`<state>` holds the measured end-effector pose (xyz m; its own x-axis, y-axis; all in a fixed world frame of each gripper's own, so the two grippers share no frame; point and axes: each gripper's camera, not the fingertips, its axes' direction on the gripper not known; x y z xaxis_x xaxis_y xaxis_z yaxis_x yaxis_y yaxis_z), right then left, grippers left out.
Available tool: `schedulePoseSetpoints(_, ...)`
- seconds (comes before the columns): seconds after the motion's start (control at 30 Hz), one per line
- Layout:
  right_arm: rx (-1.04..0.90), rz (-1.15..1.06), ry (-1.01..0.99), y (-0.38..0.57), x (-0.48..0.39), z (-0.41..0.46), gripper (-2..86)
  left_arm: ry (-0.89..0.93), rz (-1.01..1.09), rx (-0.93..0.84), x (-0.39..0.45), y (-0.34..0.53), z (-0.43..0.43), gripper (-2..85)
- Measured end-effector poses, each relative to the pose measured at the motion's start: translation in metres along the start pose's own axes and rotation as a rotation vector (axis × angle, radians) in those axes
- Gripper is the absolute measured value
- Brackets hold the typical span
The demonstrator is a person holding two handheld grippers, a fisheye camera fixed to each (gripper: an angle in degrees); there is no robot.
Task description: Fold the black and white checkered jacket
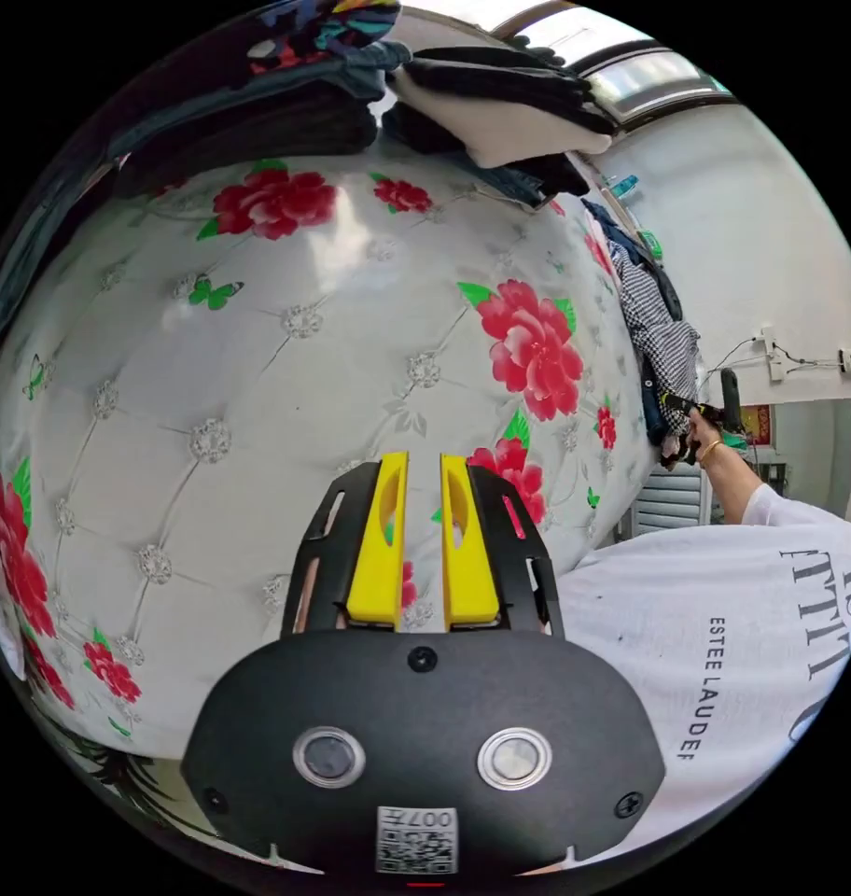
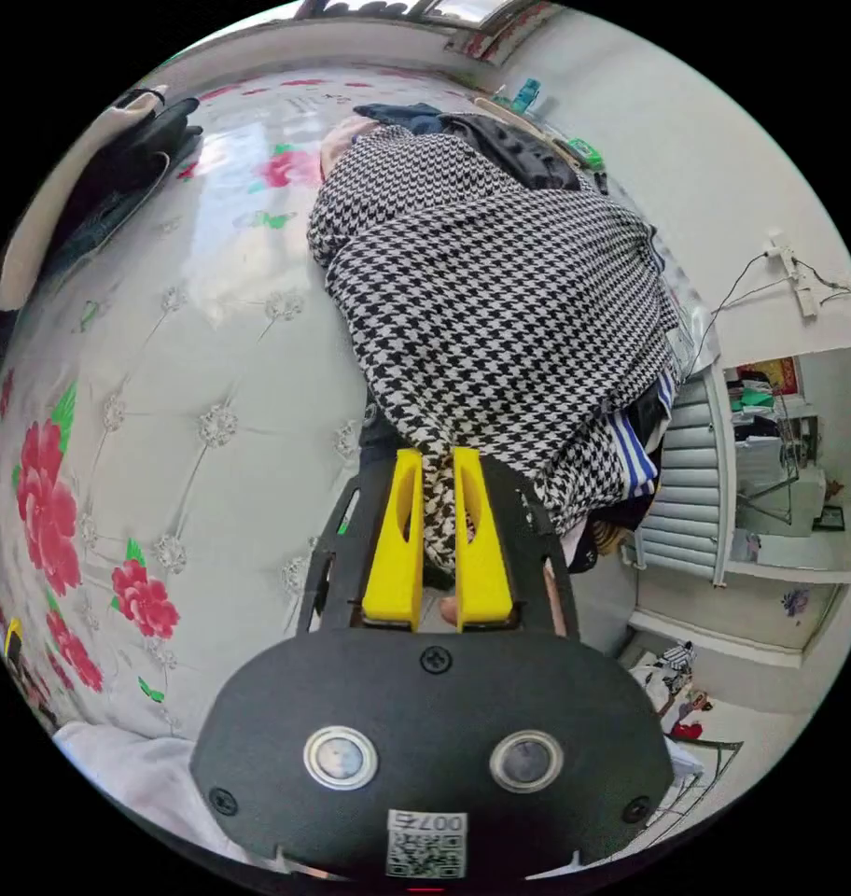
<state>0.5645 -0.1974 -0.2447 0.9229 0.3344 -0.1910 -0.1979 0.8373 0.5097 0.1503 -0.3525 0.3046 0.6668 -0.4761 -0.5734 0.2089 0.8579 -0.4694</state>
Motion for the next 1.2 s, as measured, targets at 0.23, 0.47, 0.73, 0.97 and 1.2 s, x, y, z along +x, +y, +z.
schedulePoseSetpoints(0.23, 0.357, -0.291, -0.287, 0.052, 0.000, -0.145, 1.0, 0.080, 0.104, 0.069, 0.007, 0.027, -0.034, 5.8)
schedulePoseSetpoints(0.47, 0.410, -0.723, -0.763, 0.120, -0.090, -0.220, 0.3, 0.176, 0.034, 0.080, -0.021, 0.062, -0.043, 6.0)
schedulePoseSetpoints(0.73, 0.275, -1.139, -1.245, 0.156, -0.316, -0.230, 4.3, 0.171, -0.338, 0.271, -0.116, 0.124, -0.095, 5.2)
schedulePoseSetpoints(0.97, 0.255, -1.319, -0.825, 0.182, -0.359, -0.195, 10.3, 0.063, -0.635, 0.345, -0.186, 0.235, -0.128, 8.0)
schedulePoseSetpoints(1.2, 0.192, -1.665, -0.626, 0.259, -0.423, -0.184, 13.0, 0.210, -0.375, 0.256, -0.146, 0.207, -0.105, 11.6)
